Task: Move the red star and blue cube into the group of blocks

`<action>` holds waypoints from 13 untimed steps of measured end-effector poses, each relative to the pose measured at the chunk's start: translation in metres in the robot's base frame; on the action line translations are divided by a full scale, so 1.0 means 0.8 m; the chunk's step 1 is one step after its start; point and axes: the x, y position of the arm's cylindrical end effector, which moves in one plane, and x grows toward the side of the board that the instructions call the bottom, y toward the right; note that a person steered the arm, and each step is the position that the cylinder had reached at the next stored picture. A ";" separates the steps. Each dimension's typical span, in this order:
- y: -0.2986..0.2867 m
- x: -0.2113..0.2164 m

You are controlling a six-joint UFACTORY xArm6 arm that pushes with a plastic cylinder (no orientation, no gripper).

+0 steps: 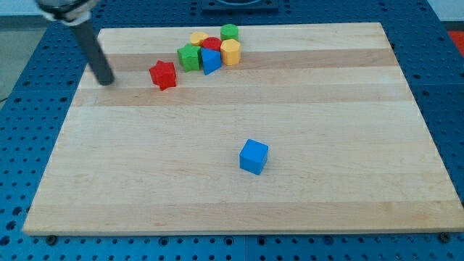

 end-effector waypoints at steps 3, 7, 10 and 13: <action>0.138 -0.007; 0.226 0.087; 0.373 0.262; 0.211 0.113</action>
